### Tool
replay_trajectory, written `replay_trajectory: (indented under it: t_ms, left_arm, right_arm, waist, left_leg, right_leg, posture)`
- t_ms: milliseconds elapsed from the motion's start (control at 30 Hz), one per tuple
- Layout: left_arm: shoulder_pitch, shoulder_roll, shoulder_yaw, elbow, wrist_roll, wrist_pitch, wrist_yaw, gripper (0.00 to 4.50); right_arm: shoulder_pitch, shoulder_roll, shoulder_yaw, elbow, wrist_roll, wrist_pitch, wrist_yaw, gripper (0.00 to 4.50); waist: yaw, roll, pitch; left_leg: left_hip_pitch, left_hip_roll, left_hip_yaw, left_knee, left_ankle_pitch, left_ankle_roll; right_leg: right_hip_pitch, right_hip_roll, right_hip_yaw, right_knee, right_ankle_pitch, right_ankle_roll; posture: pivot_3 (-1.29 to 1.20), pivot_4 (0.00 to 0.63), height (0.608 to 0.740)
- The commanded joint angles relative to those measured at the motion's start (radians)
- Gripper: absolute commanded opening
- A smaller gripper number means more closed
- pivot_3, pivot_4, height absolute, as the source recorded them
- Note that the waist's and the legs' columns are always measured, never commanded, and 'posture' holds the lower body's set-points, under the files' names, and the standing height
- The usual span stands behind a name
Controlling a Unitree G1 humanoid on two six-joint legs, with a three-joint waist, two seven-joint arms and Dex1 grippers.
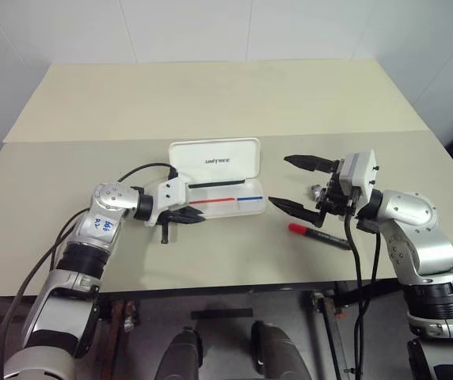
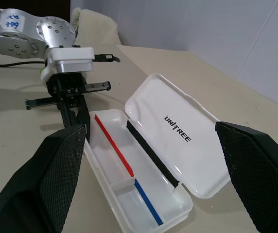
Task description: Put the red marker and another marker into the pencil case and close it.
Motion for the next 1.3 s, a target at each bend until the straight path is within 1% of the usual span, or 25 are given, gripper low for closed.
replay_trajectory:
  t_ms: [33, 200, 433, 500, 567, 800, 900, 1133, 1233, 1300]
  left_arm:
    - [0.044, 0.012, -0.009, -0.131, -0.035, 0.070, -0.004, 0.05]
    - [0.088, 0.017, -0.010, -0.200, -0.040, 0.114, 0.009, 0.05]
    - [0.114, 0.026, -0.020, -0.138, -0.024, 0.066, 0.017, 0.05]
    - [0.120, 0.024, -0.017, -0.138, -0.033, 0.110, 0.023, 0.56]
    - [0.126, 0.015, -0.019, -0.152, -0.053, 0.116, 0.012, 1.10]
    - [0.126, -0.012, 0.008, -0.203, -0.138, 0.124, 0.005, 3.51]
    - [0.135, -0.013, 0.017, -0.219, -0.169, 0.103, -0.008, 4.43]
    - [0.158, -0.022, 0.035, -0.241, -0.230, 0.061, -0.018, 4.43]
    - [0.163, -0.028, 0.048, -0.249, -0.255, 0.029, -0.016, 4.43]
    - [0.168, -0.033, 0.070, -0.270, -0.287, 0.026, -0.012, 4.43]
  right_arm:
    - [-0.002, 0.006, -0.008, -0.015, 0.013, -0.022, 0.007, 4.50]
    - [0.005, 0.013, -0.006, -0.009, 0.009, -0.028, 0.011, 4.50]
    - [0.019, 0.014, -0.005, -0.009, 0.010, -0.035, 0.018, 4.50]
    - [0.024, 0.012, -0.007, -0.010, 0.010, -0.038, 0.021, 4.50]
    - [0.025, 0.011, -0.007, -0.013, 0.009, -0.036, 0.018, 4.50]
    - [0.020, 0.009, -0.008, -0.036, 0.011, -0.012, -0.001, 4.50]
    - [0.018, 0.007, -0.009, -0.055, 0.016, 0.008, -0.013, 4.50]
    - [0.016, -0.004, -0.013, -0.098, 0.026, 0.070, -0.035, 4.50]
    - [0.020, -0.029, -0.019, -0.130, 0.042, 0.121, -0.030, 4.50]
    - [0.033, -0.075, -0.028, -0.152, 0.062, 0.180, -0.008, 4.50]
  waist:
    - [-0.001, 0.000, 0.000]
    - [-0.001, 0.000, 0.000]
    - [-0.001, 0.000, 0.000]
    - [-0.001, 0.000, 0.000]
    - [-0.001, 0.000, 0.000]
    - [-0.001, 0.000, 0.000]
    - [-0.001, 0.000, 0.000]
    - [-0.001, 0.000, 0.000]
    - [0.000, 0.000, 0.000]
    - [0.000, 0.000, 0.000]
  left_leg:
    - [0.000, 0.000, 0.000, 0.000, 0.000, 0.000]
    - [0.002, 0.000, 0.000, 0.001, 0.001, -0.001]
    - [0.002, 0.000, 0.000, 0.001, 0.001, -0.001]
    - [0.002, 0.000, 0.000, 0.001, 0.001, -0.001]
    - [0.002, 0.000, 0.000, 0.001, 0.001, -0.001]
    - [0.003, 0.000, -0.001, 0.001, 0.001, -0.001]
    - [0.003, 0.000, -0.001, 0.000, 0.001, -0.001]
    - [0.003, 0.000, -0.001, 0.000, 0.001, -0.001]
    - [0.003, 0.000, -0.001, 0.001, 0.001, -0.001]
    - [0.003, 0.000, -0.001, 0.001, 0.001, -0.001]
  right_leg:
    - [0.000, 0.000, 0.000, 0.000, 0.000, 0.000]
    - [0.000, 0.000, 0.000, 0.000, 0.000, -0.001]
    - [0.000, 0.000, 0.000, 0.001, 0.000, -0.001]
    - [0.000, 0.000, 0.000, 0.000, 0.000, -0.001]
    - [0.000, 0.000, 0.000, 0.000, 0.000, -0.001]
    - [0.001, 0.000, 0.000, 0.001, 0.000, -0.001]
    - [0.001, 0.000, 0.000, 0.001, 0.000, -0.001]
    - [0.001, 0.000, 0.000, 0.000, -0.001, -0.001]
    - [0.001, -0.001, 0.000, 0.000, -0.001, -0.001]
    - [0.001, -0.001, 0.000, 0.000, -0.001, -0.001]
  posture:
    - [0.00, 0.150, 0.740]
    - [0.00, 0.150, 0.740]
    - [0.00, 0.150, 0.740]
    - [0.00, 0.150, 0.740]
    - [0.00, 0.150, 0.740]
    - [0.00, 0.150, 0.740]
    - [0.00, 0.150, 0.740]
    - [0.00, 0.150, 0.740]
    - [0.00, 0.150, 0.740]
    - [0.00, 0.150, 0.740]
